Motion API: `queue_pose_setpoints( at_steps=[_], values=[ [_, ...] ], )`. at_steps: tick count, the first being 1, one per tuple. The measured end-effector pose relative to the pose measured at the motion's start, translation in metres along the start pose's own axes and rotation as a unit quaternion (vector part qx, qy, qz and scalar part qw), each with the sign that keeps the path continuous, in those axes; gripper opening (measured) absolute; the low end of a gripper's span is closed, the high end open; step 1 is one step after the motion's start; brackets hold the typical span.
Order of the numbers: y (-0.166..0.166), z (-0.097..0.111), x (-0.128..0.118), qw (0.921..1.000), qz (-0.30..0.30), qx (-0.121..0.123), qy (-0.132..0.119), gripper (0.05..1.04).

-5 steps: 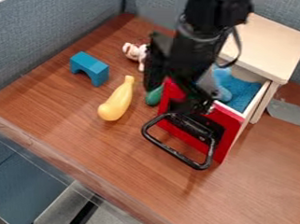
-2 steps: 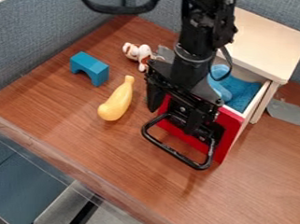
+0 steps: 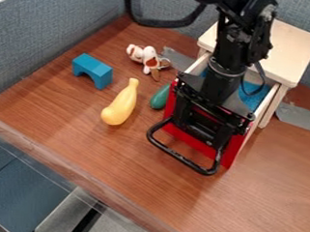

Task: Closed the drawer

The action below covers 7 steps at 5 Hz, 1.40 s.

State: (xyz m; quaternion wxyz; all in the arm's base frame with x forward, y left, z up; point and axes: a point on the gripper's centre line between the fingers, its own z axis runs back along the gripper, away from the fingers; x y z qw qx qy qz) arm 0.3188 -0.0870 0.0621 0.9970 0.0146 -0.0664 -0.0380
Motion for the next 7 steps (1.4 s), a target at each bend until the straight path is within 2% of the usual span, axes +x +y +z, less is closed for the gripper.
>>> queue_pose_setpoints(
  at_steps=[4,7],
  values=[
    [0.009,-0.004,0.015,0.9996,-0.012,0.02,-0.017,1.001],
    [0.016,-0.01,0.042,0.999,-0.002,0.029,-0.034,1.001]
  ],
)
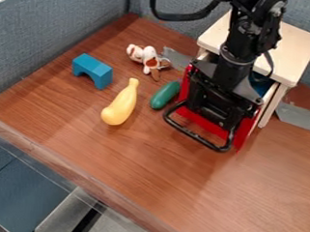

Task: Closed the drawer

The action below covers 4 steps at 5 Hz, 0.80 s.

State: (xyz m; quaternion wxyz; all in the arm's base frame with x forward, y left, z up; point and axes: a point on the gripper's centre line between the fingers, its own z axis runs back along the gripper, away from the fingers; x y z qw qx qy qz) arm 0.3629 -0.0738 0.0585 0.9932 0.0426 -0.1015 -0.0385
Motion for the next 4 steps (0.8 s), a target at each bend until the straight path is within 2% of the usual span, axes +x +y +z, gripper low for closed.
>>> queue_pose_setpoints(
  at_steps=[2,4],
  values=[
    [0.004,-0.005,0.021,0.9999,0.003,0.009,-0.012,1.001],
    [0.007,-0.008,0.026,0.9997,0.002,0.016,-0.016,1.001]
  ],
)
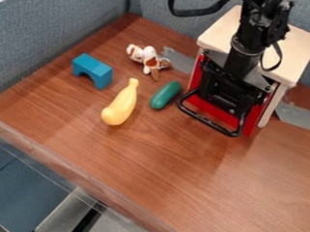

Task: Closed the drawer

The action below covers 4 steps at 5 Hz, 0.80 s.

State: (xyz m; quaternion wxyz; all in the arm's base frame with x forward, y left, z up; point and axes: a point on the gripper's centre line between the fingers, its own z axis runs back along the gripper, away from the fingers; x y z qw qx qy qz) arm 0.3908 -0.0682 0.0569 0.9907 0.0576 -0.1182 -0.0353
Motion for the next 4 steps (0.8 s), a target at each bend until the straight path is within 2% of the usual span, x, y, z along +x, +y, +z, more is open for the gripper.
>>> queue_pose_setpoints(
  at_steps=[2,4],
  values=[
    [0.003,-0.001,0.011,0.9998,-0.005,0.012,-0.015,1.001],
    [0.005,-0.003,0.019,0.9997,0.002,0.012,-0.022,1.001]
  ],
)
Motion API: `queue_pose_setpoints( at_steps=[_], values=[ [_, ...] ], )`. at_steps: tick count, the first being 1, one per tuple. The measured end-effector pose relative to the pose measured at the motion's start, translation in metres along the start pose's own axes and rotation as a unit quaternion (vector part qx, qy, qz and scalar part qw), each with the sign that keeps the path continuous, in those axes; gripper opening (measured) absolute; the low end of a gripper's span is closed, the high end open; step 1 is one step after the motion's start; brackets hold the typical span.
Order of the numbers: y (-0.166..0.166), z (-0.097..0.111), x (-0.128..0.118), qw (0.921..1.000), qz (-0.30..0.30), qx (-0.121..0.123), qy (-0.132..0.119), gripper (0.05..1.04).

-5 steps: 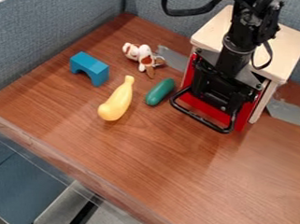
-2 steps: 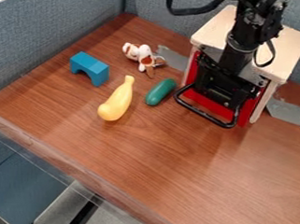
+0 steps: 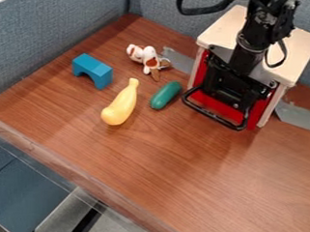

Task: Closed the drawer

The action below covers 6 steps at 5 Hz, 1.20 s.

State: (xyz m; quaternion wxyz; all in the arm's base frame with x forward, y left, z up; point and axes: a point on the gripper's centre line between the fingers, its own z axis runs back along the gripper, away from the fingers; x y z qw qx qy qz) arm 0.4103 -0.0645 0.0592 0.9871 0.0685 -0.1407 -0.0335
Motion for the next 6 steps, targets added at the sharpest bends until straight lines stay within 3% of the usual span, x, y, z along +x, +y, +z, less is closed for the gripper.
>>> queue_pose_setpoints(
  at_steps=[1,2,3,5,6],
  values=[
    [0.002,-0.001,-0.005,0.9999,0.0,0.003,0.015,1.0],
    [0.025,-0.001,-0.025,0.9974,0.009,0.02,0.068,0.997],
    [0.027,0.027,-0.032,0.9969,-0.003,0.023,0.076,0.999],
    [0.017,0.091,-0.042,0.9973,-0.026,-0.013,0.068,0.999],
    [0.017,0.112,-0.049,0.9915,-0.049,-0.032,0.116,0.999]
  ],
)
